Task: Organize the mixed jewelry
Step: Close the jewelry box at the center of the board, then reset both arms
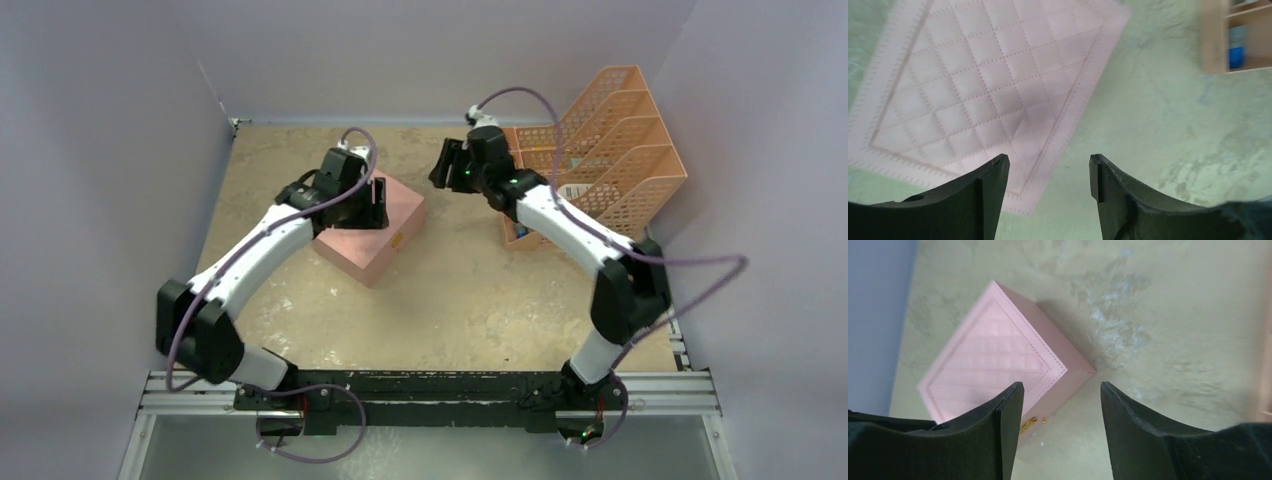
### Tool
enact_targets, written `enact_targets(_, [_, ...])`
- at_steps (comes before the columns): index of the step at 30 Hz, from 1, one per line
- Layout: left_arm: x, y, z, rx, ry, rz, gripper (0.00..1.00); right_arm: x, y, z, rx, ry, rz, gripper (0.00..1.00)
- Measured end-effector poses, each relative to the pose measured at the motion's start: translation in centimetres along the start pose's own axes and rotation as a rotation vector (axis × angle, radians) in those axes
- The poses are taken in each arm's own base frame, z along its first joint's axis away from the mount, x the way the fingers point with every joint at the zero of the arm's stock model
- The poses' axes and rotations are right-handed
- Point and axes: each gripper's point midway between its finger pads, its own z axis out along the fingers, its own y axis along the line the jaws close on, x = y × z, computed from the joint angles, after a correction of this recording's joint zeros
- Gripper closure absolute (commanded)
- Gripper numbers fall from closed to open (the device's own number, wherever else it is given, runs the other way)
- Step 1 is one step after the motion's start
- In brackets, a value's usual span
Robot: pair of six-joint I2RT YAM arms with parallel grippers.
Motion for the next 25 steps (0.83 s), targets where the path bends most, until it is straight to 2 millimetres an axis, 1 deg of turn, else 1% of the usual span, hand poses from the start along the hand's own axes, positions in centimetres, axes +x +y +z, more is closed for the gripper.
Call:
enact_targets(2, [-1.6,-0.5,-3.3,0.023,-0.076,0.003,0.29,-3.0,0.4,-4.1,0.02,-0.11,0.002,0.4])
enact_targets(3, [-2.7,-0.8,-5.5,0.039,-0.133,0.003,0.28,-4.3,0.5,-6.0,0.026,-0.164,0.005,0.38])
enact_targets(4, [-3.9,-1.2,-7.9,0.056,-0.2,0.002,0.26,-5.8,0.5,-8.6,0.035,-0.232,0.01,0.36])
enact_targets(6, [-5.9,-1.5,-12.6,0.083,-0.331,-0.004,0.24,-8.3,0.5,-13.7,0.049,-0.366,0.027,0.31])
enact_targets(8, [-7.2,-1.3,-17.3,0.096,-0.452,-0.016,0.22,-10.3,0.1,-18.6,0.068,-0.49,0.05,0.21])
enact_targets(10, [-7.4,-0.7,-20.2,0.087,-0.517,-0.028,0.21,-11.5,-0.7,-22.8,0.091,-0.591,0.074,0.12])
enact_targets(11, [-7.1,-0.2,-21.5,0.074,-0.536,-0.035,0.21,-11.7,-1.1,-24.1,0.103,-0.623,0.082,0.08])
enact_targets(12, [-6.7,0.3,-22.2,0.062,-0.545,-0.039,0.21,-11.8,-1.6,-25.8,0.115,-0.662,0.09,0.03])
enact_targets(13, [-6.2,0.9,-23.0,0.043,-0.549,-0.045,0.21,-11.7,-2.3,-27.1,0.132,-0.692,0.097,0.02])
enact_targets(15, [-5.1,2.0,-23.9,0.004,-0.548,-0.057,0.19,-11.0,-3.6,-29.1,0.168,-0.73,0.103,0.01])
enact_targets(19, [-3.1,3.9,-25.5,-0.046,-0.559,-0.072,0.17,-9.7,-5.1,-31.3,0.204,-0.745,0.106,0.01])
enact_targets(21, [-2.4,4.4,-26.5,-0.052,-0.573,-0.078,0.16,-9.4,-5.5,-32.1,0.217,-0.746,0.109,0.01])
enact_targets(25, [-1.3,5.0,-28.0,-0.043,-0.598,-0.1,0.14,-9.2,-5.5,-32.3,0.231,-0.717,0.101,0.01])
